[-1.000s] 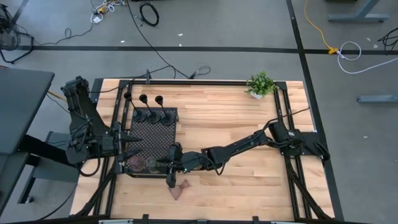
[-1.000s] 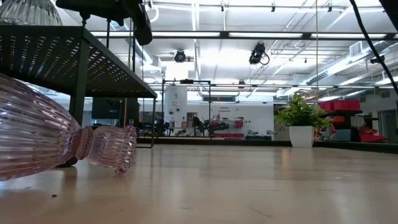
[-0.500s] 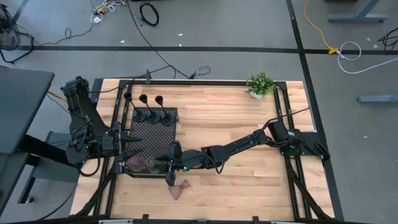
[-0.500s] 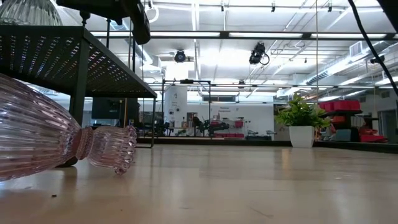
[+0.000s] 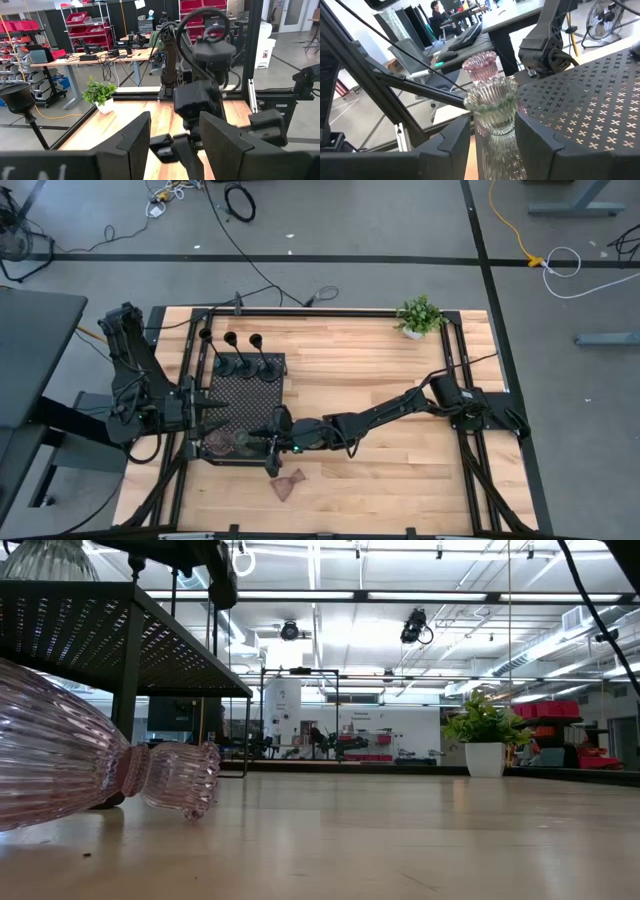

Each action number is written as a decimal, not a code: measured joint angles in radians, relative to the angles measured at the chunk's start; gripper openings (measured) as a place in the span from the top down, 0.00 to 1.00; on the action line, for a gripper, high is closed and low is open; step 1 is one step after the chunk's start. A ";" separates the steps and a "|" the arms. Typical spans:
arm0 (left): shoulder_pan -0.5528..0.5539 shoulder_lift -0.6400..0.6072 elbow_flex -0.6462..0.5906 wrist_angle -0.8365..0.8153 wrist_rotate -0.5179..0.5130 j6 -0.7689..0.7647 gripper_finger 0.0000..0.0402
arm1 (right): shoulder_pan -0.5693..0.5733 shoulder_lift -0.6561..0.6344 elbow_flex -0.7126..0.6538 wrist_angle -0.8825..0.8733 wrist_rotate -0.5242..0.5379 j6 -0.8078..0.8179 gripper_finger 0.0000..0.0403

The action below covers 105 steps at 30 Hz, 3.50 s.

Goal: Pick & Place candle stick holders
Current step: Put the green glass candle holder on the shelf aligned with the pink glass candle holder, then put the pink glass candle holder on the shelf aligned with the pink and green glass candle holders

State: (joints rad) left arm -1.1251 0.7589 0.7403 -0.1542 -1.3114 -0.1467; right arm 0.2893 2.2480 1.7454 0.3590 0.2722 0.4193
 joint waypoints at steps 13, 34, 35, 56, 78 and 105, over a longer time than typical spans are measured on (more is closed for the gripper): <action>0.000 0.000 0.000 0.001 0.000 0.000 0.57 | -0.005 0.063 0.002 0.059 -0.050 0.020 0.62; 0.000 0.000 0.000 0.000 0.000 -0.007 0.57 | 0.058 -0.083 0.001 -0.410 -0.022 0.011 0.62; 0.000 0.000 0.000 0.000 0.002 -0.007 0.57 | 0.068 -0.090 0.001 -0.440 -0.022 0.015 0.62; 0.000 0.000 0.000 0.000 0.013 -0.026 0.57 | 0.208 -0.026 0.001 -0.709 -0.132 0.072 0.62; 0.000 0.000 0.000 -0.032 0.024 -0.025 0.57 | 0.158 0.050 0.002 -0.667 -0.091 -0.082 0.34; 0.000 0.000 0.000 -0.047 0.056 -0.025 0.57 | 0.124 0.045 0.000 -0.717 -0.034 0.043 0.35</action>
State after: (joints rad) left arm -1.1252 0.7593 0.7403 -0.2008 -1.2555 -0.1722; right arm 0.4133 2.2929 1.7458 -0.3577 0.2379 0.4625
